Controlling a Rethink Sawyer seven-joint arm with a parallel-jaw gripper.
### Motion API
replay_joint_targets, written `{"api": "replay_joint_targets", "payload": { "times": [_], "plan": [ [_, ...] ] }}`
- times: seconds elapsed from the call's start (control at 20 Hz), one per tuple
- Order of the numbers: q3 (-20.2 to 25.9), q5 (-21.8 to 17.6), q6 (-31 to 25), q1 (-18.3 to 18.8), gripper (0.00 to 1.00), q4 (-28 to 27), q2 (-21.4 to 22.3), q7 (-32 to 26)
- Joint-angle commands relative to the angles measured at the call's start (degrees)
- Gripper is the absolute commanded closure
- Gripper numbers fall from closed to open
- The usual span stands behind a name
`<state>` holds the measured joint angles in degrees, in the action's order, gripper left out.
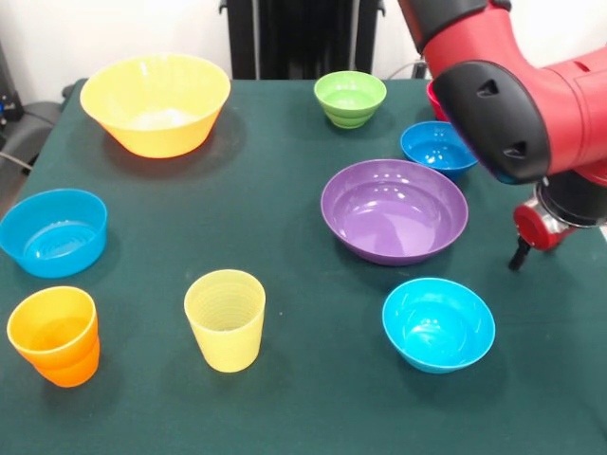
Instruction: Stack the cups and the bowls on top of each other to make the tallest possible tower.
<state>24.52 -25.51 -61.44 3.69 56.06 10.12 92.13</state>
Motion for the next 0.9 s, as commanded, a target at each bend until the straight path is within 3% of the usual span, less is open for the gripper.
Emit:
{"api": "replay_joint_targets", "payload": {
  "times": [0.05, 0.35, 0.9],
  "plan": [
    [-2.62, -3.87, 4.31, 2.39, 0.00, 9.50, 0.38, -4.61],
    [-2.81, -3.88, 5.39, 3.53, 0.00, 14.16, 3.64, -3.94],
    [-2.21, -4.35, 8.52, 6.05, 0.00, 16.00, 2.99, -4.54]
  ]
}}
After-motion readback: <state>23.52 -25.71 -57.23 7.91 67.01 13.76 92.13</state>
